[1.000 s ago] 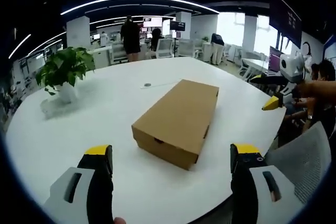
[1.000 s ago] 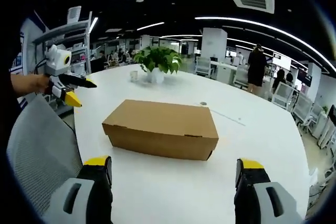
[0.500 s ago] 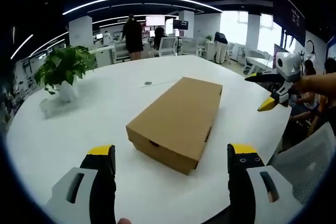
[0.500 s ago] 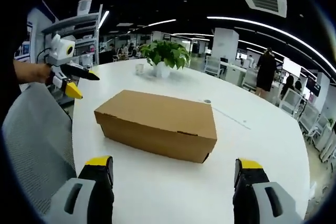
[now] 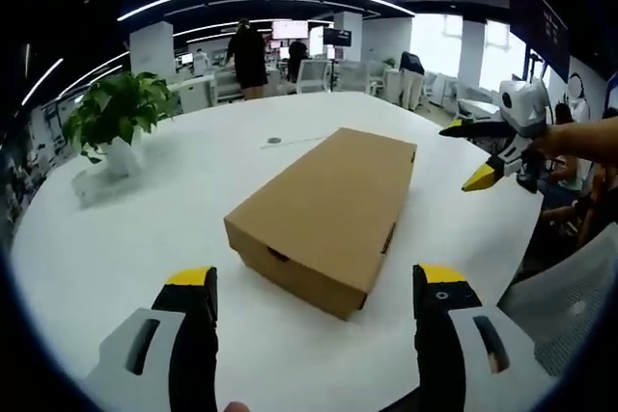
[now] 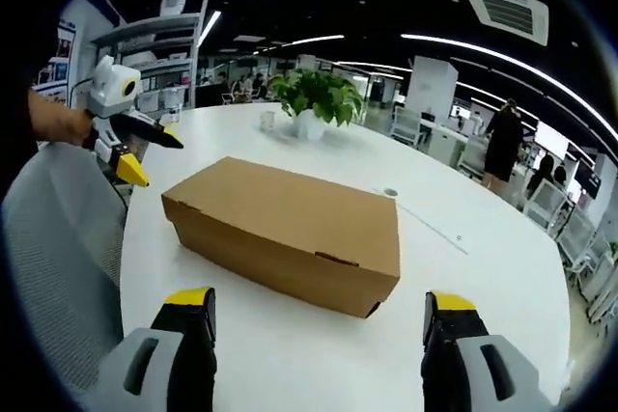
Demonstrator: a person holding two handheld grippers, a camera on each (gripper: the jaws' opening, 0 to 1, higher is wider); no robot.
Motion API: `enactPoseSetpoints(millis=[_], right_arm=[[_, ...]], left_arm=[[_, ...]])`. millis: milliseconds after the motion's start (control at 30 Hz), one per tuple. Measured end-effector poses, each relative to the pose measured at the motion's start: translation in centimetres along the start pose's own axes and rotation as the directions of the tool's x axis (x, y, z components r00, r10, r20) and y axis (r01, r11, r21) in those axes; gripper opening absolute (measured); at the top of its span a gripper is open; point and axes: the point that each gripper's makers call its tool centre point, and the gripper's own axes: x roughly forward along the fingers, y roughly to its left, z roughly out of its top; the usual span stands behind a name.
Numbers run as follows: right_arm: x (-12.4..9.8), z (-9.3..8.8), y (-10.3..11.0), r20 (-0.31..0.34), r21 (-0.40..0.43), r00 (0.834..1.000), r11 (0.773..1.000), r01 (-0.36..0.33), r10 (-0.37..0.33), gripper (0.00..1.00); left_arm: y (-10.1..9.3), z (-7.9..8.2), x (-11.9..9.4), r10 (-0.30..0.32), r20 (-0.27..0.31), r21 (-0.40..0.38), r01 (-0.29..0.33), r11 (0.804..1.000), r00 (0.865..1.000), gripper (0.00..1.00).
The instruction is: Operate the shoe box by opening the lid, removing the specified soft item, and placing it in the target area until the item is outside and the box remains undamaged.
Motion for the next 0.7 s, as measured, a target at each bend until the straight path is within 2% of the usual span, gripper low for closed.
enactPoseSetpoints(millis=[133,700], right_arm=[[0.9,0.0,-0.3,-0.007,-0.013,1.0,1.0,-0.016,0.016,0.84],[4.5,-0.5,-2.6,-0.041,-0.029,0.996,0.997,-0.075,0.073,0.78]], left_arm=[[-0.1,-0.5,0.7,0.008,-0.006,0.001,-0.008,1.0,1.0,0.8],[-1.2,-0.8,3.1,0.012,-0.039,-0.004,-0.012,1.0,0.999,0.75]])
